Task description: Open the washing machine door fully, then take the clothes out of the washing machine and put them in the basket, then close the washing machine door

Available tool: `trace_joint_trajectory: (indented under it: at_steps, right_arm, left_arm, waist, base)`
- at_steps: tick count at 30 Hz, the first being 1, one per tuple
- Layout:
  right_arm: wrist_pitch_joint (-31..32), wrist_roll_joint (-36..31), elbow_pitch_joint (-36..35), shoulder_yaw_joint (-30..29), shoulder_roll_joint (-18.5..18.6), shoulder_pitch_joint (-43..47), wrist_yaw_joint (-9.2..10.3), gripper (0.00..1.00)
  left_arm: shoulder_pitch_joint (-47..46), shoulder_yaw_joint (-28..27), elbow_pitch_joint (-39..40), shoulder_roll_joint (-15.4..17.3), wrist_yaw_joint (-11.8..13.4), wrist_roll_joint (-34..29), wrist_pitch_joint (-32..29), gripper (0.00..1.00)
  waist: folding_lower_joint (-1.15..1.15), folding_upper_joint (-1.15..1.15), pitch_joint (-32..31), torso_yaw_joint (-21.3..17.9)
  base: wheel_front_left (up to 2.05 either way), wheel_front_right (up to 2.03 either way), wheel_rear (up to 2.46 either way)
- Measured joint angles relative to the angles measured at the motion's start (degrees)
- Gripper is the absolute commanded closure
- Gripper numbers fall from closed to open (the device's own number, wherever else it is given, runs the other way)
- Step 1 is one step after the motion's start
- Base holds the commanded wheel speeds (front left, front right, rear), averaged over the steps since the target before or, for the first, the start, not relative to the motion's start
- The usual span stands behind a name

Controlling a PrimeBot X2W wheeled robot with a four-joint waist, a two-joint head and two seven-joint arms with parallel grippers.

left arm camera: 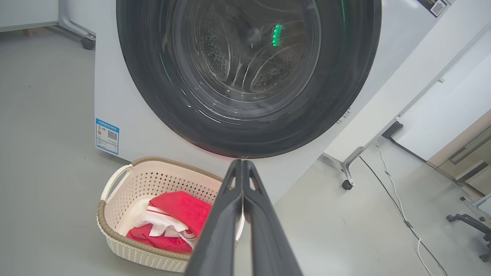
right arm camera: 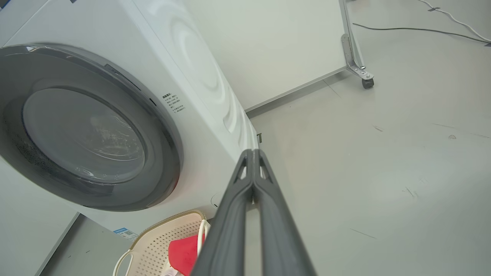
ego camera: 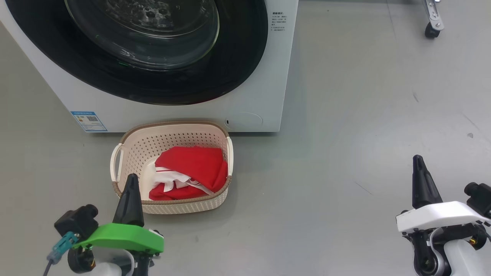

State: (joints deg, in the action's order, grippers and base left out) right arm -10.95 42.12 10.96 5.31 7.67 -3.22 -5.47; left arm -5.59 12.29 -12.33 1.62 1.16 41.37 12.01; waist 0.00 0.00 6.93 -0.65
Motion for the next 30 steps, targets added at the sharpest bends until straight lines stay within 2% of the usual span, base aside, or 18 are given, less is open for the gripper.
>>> trace_joint_trajectory:
  at_steps: [30]
  right_arm:
    - [5.92, 19.11, 1.72, -4.0, -1.24, -0.01, -0.47, 1.0]
  left_arm:
    - [0.62, -4.39, -0.3, 1.41, -2.58, 20.42, -5.46, 1.0]
  waist:
    - [0.0, 0.0, -2.51, 0.23]
  base:
    - [0.0, 0.0, 0.0]
